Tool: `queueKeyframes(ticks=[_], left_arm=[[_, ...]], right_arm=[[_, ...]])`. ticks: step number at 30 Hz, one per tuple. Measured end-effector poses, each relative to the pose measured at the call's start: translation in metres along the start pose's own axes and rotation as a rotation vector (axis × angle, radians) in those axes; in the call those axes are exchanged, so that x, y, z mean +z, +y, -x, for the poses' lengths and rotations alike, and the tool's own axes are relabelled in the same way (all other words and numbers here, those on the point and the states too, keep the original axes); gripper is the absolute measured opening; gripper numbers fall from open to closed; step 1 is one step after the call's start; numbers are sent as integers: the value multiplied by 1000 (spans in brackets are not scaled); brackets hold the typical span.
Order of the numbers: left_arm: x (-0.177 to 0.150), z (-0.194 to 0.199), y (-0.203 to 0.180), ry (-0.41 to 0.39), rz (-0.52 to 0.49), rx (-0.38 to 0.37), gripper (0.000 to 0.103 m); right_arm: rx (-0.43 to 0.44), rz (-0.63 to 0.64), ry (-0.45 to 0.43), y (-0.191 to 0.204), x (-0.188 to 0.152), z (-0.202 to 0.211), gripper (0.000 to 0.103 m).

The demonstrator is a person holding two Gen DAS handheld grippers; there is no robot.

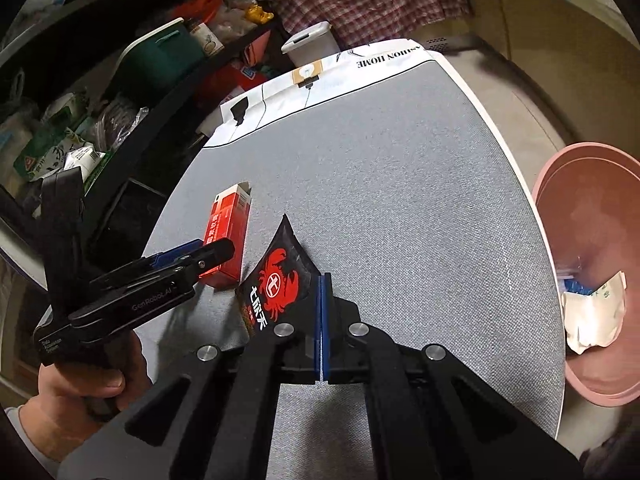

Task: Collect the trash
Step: 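Grasp the black snack packet with the right tool, then grasp the red ointment box with the left tool while the right tool holds the packet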

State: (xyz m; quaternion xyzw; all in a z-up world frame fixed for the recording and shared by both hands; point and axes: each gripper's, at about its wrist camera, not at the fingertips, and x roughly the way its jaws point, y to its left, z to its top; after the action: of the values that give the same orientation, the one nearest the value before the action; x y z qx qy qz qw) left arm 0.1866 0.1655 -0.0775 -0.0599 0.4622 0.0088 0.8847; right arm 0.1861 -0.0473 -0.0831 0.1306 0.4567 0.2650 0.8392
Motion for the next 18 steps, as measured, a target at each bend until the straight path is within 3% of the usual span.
queueKeyframes(ticks=[10, 18], left_arm=[[-2, -1, 0, -3, -18, 20, 38], [-2, 16, -3, -44, -44, 15, 36]], right_arm=[[-16, 27, -24, 3, 0, 6, 0], [-24, 75, -75, 12, 2, 22, 0]])
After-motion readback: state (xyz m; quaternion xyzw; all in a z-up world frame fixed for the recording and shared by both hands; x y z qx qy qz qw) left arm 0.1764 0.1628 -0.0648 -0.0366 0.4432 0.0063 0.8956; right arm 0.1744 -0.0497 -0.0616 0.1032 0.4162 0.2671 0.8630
